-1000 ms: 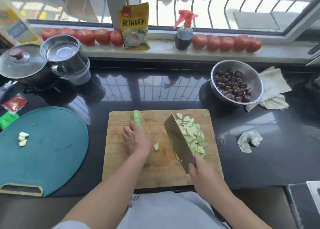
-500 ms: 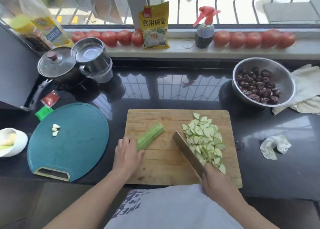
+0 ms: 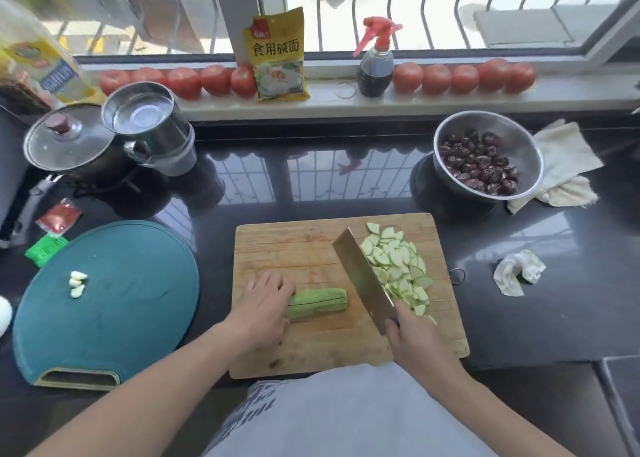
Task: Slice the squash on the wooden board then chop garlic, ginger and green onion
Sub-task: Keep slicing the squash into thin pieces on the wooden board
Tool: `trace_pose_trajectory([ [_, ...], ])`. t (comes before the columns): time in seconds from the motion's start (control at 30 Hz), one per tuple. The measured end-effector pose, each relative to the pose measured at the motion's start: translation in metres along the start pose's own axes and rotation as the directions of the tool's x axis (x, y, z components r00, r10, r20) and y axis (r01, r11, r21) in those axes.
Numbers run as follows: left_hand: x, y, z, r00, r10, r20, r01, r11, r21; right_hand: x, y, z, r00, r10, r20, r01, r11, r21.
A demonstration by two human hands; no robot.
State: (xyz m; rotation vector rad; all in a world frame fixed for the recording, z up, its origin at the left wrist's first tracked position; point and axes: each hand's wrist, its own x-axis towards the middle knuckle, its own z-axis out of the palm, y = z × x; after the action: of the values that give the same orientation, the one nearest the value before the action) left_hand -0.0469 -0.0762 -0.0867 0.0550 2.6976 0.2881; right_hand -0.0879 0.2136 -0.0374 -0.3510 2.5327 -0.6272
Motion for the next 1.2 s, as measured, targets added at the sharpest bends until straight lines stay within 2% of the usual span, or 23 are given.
trace_pose_trajectory([
  [0.13, -0.015, 0.006, 0.011, 0.995, 0.034, -0.089, -0.032, 0.999, 0.027, 0.000, 0.003, -0.002, 0.999, -0.018, 0.029, 0.019, 0.999, -0.032],
  [0.23, -0.015, 0.011, 0.013, 0.997, 0.003, -0.077, -0.002, 1.000, 0.009, -0.001, 0.010, 0.001, 0.999, -0.007, 0.052, 0.010, 0.998, -0.056],
  [0.3, -0.012, 0.010, 0.012, 0.999, -0.024, -0.030, 0.022, 0.998, -0.051, -0.001, 0.012, 0.003, 0.999, -0.002, 0.042, 0.004, 0.998, -0.061],
  [0.43, -0.005, 0.000, 0.009, 0.989, -0.118, 0.083, 0.141, 0.921, -0.363, 0.002, 0.011, 0.002, 0.999, 0.008, 0.038, -0.008, 1.000, -0.016],
  [0.63, 0.005, -0.009, 0.002, 0.962, -0.099, 0.255, 0.205, 0.878, -0.433, 0.005, 0.005, -0.001, 0.999, 0.010, 0.039, -0.009, 1.000, -0.005],
  [0.77, 0.010, -0.013, 0.000, 0.951, -0.094, 0.294, 0.228, 0.857, -0.462, 0.003, 0.004, 0.000, 0.998, -0.013, 0.055, 0.014, 1.000, -0.021],
  [0.87, 0.012, -0.010, 0.002, 0.954, -0.110, 0.280, 0.225, 0.876, -0.426, 0.001, 0.004, 0.002, 0.998, -0.006, 0.055, 0.007, 1.000, -0.031],
  [1.07, 0.008, 0.003, 0.005, 0.983, -0.129, 0.133, 0.167, 0.928, -0.332, -0.003, 0.005, 0.004, 0.999, 0.013, 0.042, -0.013, 1.000, -0.008],
  [1.2, 0.006, 0.009, 0.001, 0.988, -0.121, 0.095, 0.145, 0.939, -0.313, -0.005, 0.006, 0.004, 0.999, 0.021, 0.047, -0.021, 1.000, 0.002],
])
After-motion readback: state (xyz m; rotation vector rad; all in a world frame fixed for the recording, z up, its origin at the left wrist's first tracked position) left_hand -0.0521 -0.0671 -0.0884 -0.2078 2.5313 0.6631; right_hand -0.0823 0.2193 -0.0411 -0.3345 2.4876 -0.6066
